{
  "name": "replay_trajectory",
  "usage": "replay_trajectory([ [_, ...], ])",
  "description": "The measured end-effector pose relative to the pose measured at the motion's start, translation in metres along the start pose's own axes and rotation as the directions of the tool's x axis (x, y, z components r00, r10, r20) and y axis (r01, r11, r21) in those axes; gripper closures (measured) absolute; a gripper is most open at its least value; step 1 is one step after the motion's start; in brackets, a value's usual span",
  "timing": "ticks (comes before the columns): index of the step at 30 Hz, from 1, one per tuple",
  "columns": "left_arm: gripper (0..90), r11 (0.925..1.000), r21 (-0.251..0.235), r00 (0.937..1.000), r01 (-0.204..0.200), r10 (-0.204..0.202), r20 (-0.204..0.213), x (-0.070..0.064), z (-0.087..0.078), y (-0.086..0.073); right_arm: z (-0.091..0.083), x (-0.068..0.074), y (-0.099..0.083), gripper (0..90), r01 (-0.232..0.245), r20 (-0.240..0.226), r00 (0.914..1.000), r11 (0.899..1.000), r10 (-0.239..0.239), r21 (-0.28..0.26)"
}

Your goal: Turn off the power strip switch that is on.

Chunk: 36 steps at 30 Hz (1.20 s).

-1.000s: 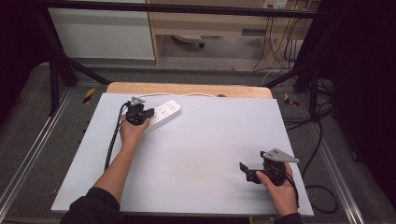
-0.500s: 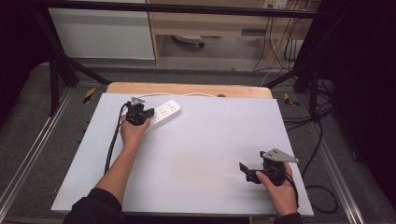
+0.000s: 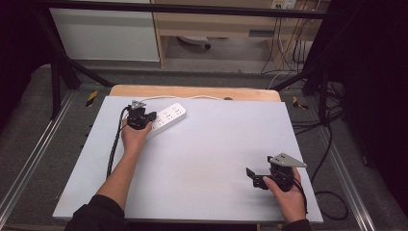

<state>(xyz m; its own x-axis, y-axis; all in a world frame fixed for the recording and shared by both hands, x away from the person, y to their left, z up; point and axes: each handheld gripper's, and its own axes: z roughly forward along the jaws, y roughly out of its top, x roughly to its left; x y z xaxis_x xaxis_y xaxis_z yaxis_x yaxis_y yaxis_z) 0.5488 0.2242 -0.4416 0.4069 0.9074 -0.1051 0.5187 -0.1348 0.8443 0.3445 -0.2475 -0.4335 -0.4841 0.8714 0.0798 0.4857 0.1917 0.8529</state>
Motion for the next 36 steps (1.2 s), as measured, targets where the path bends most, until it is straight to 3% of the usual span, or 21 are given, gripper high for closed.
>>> replay_trajectory([
  [14,90.0,0.9986,0.029,0.9984,-0.043,0.044,-0.035,-0.006,0.000,0.004,-0.001,0.000,0.000,3.6,0.001,-0.001,1.0000,1.000,-0.001,0.001],
  [36,90.0,0.9971,0.033,0.9949,-0.068,0.070,-0.072,-0.013,0.003,0.003,-0.001,0.000,0.001,3.6,0.011,0.000,0.9999,1.000,-0.011,0.001],
])
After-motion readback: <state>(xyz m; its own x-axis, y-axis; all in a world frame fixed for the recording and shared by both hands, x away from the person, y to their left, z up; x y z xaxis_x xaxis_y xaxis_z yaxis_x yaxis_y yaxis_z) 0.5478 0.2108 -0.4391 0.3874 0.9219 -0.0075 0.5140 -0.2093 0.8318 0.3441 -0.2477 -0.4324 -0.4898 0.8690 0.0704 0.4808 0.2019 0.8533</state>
